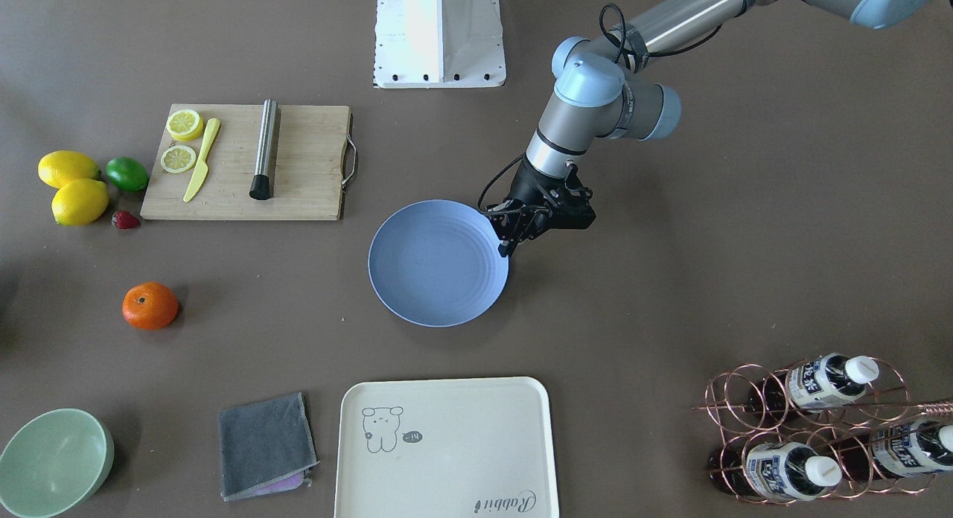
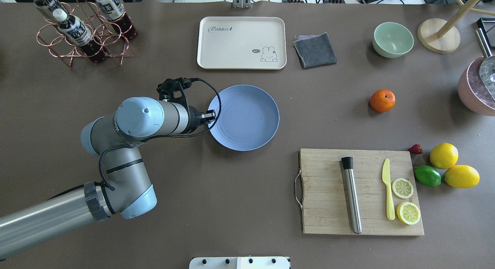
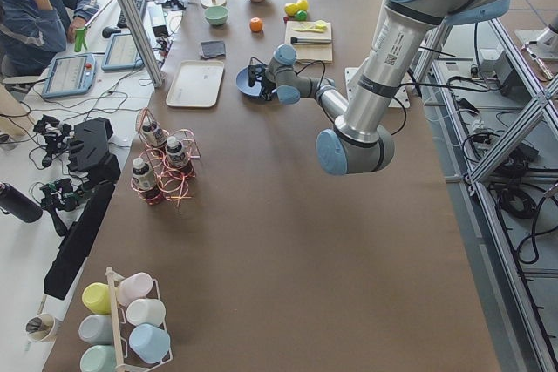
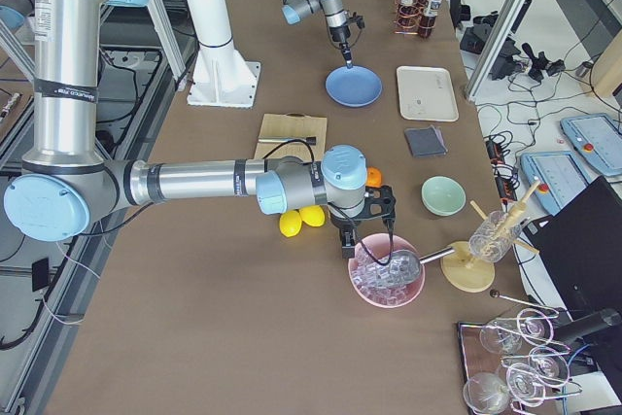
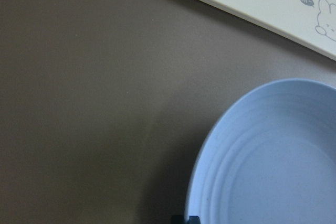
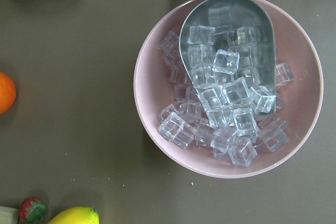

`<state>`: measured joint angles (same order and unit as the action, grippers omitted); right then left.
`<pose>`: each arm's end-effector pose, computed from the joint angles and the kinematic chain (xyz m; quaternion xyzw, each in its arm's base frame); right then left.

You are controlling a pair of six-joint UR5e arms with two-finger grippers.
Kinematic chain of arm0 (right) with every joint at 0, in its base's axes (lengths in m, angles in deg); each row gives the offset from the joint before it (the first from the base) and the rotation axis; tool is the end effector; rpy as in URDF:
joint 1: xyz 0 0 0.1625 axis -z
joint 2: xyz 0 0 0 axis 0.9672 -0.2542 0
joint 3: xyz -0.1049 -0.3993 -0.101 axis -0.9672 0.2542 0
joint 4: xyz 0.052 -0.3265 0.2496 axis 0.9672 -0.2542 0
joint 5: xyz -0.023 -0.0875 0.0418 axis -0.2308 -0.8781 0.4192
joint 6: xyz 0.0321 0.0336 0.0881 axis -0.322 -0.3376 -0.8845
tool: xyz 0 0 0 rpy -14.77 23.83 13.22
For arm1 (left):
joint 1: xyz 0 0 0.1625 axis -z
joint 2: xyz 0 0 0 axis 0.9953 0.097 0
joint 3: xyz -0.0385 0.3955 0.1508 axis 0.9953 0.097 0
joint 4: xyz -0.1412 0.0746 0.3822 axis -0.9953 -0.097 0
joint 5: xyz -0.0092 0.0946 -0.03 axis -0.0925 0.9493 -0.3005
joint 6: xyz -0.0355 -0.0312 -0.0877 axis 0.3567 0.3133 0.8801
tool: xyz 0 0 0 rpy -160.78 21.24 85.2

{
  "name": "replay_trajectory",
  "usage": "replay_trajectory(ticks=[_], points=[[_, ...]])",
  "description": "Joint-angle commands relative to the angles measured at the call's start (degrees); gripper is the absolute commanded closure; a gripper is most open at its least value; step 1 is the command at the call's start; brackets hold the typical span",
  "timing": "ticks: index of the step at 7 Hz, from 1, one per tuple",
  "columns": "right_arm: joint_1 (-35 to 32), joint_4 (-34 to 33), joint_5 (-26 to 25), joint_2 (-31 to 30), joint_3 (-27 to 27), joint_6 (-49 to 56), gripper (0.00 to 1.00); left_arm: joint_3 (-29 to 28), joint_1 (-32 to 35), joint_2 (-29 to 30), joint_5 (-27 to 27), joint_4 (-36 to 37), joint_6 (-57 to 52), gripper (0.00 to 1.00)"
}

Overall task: Pick orange to plate
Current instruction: 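Carry the blue plate toward the table centre and set it down, then withdraw the left arm while the right arm reaches toward the orange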

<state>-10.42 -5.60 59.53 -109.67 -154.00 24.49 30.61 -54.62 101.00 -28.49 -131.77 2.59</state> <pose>0.0264 -0.4636 0.5950 0.0638 -0.4023 -0.0068 0.9133 0.5455 -0.4544 0.2853 0.1351 0.5278 -0.1323 0.8280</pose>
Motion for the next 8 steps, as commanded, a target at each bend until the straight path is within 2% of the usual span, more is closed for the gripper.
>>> replay_trajectory(ticks=[1,2,3,4,6,8], points=[[0.26,0.00,-0.09,0.81,-0.17,-2.11,0.00,1.10,0.07,-0.31,-0.16,-0.11,-4.16,0.02],[0.78,-0.09,-0.26,3.34,-0.18,-4.48,0.00,4.24,1.64,-1.01,-1.55,0.06,-4.16,0.02],[2.79,-0.26,-1.57,6.76,-0.18,-5.98,0.00,9.14,5.57,-5.19,-7.05,0.50,-4.25,0.02],[6.20,-0.52,-4.02,9.93,0.00,-10.17,0.00,10.50,12.57,-8.28,-16.85,0.93,-5.55,0.02],[15.50,-0.09,-9.37,15.65,-0.26,-28.05,0.00,12.17,24.27,-18.53,-27.01,0.94,-22.70,0.02],[26.05,0.00,-16.23,20.92,0.52,-41.27,0.00,11.22,41.82,-28.13,-40.53,2.33,-45.02,0.02]])
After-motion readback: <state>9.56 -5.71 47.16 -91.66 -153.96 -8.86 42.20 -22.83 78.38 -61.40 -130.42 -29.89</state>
